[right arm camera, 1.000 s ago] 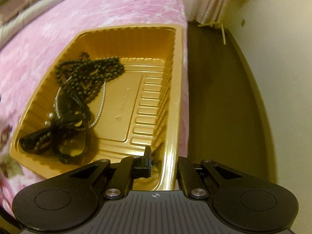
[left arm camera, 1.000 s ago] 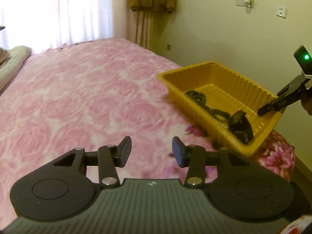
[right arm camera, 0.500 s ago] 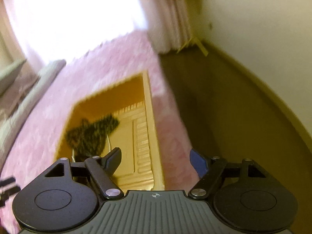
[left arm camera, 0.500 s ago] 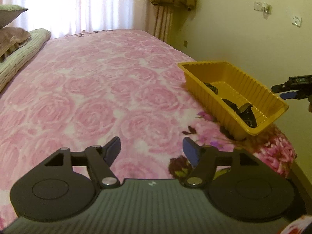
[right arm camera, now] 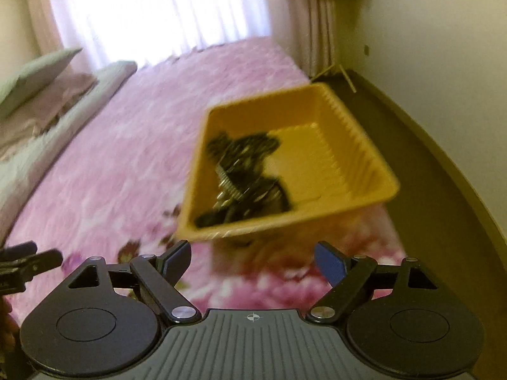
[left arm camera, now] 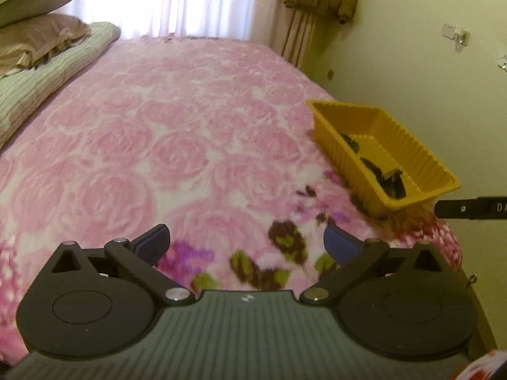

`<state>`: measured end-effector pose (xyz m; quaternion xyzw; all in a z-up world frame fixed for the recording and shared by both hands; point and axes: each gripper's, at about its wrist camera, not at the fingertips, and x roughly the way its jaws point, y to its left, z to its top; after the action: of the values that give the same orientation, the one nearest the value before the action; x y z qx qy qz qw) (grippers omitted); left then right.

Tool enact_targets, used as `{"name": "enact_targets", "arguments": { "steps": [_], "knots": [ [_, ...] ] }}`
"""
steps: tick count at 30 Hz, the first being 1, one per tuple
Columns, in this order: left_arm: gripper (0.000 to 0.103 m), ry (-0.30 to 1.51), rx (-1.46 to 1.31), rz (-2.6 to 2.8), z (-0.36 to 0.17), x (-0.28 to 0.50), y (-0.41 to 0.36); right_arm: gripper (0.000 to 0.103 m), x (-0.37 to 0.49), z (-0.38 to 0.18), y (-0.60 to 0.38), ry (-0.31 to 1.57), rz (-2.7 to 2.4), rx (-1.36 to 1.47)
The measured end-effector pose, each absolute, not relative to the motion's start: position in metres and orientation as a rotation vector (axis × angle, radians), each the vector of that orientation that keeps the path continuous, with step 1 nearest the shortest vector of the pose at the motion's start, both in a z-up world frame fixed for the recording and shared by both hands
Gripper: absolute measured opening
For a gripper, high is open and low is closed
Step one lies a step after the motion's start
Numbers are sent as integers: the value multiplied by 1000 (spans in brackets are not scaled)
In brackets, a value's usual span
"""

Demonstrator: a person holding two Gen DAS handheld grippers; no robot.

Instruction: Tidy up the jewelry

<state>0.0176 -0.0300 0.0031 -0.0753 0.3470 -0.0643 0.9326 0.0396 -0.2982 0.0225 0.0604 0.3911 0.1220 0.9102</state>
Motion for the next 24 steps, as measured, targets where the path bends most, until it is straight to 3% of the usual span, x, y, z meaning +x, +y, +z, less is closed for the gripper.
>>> {"name": "enact_targets", "arguments": {
  "steps": [8,24],
  "knots": [
    [102,807,-211,-128,1,2,-36,85,15,18,-266,836,269,75],
    [102,812,-138,-56,3,-2,-42,85,18,19,-223,856,314,12]
  ]
}}
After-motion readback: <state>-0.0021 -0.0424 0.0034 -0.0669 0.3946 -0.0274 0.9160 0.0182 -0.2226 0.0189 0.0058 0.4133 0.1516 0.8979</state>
